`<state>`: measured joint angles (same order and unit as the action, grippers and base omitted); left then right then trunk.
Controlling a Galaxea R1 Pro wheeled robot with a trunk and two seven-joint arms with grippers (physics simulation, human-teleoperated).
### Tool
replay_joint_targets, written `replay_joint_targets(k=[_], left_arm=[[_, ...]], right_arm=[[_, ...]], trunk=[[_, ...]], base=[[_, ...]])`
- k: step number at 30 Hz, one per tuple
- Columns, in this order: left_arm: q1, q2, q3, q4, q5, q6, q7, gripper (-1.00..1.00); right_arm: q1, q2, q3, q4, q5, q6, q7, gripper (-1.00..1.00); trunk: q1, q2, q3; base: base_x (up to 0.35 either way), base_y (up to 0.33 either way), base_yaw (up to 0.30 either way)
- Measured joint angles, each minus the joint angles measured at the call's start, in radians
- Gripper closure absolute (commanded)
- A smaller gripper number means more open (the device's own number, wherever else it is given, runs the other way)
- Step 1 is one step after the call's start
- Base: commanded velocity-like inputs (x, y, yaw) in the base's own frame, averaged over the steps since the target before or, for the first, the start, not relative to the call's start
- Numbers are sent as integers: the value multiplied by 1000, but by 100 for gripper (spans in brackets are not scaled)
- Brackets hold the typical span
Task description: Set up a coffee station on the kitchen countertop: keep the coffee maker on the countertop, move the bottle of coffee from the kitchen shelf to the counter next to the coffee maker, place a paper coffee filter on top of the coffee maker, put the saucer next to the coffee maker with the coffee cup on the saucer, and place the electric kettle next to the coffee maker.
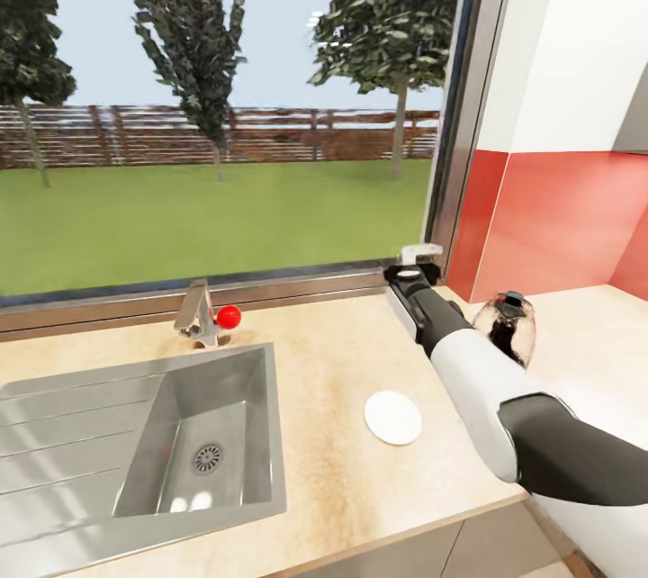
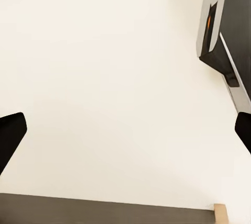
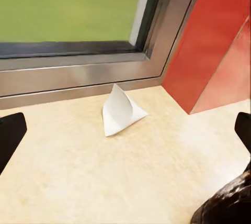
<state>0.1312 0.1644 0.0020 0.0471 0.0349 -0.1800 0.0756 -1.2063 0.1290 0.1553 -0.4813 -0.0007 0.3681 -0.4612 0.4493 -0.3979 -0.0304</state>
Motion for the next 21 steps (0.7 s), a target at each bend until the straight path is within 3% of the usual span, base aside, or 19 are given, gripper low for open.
replay_joint_targets(k=[4, 15, 21], left_arm=[[0, 0, 0, 0, 0, 0, 0, -100], [3, 0, 0, 0, 0, 0, 0, -100], [3, 0, 0, -1, 0, 0, -2, -100]], right_arm=[[2, -22, 0, 32, -4, -2, 2, -100], [3, -21, 0, 52, -5, -3, 2, -100], [3, -20, 0, 53, -6, -3, 1, -100]], trunk=[[0, 0, 0], [0, 0, 0], [0, 0, 0]], base=[[158, 0, 0], [29, 0, 2], [0, 0, 183]])
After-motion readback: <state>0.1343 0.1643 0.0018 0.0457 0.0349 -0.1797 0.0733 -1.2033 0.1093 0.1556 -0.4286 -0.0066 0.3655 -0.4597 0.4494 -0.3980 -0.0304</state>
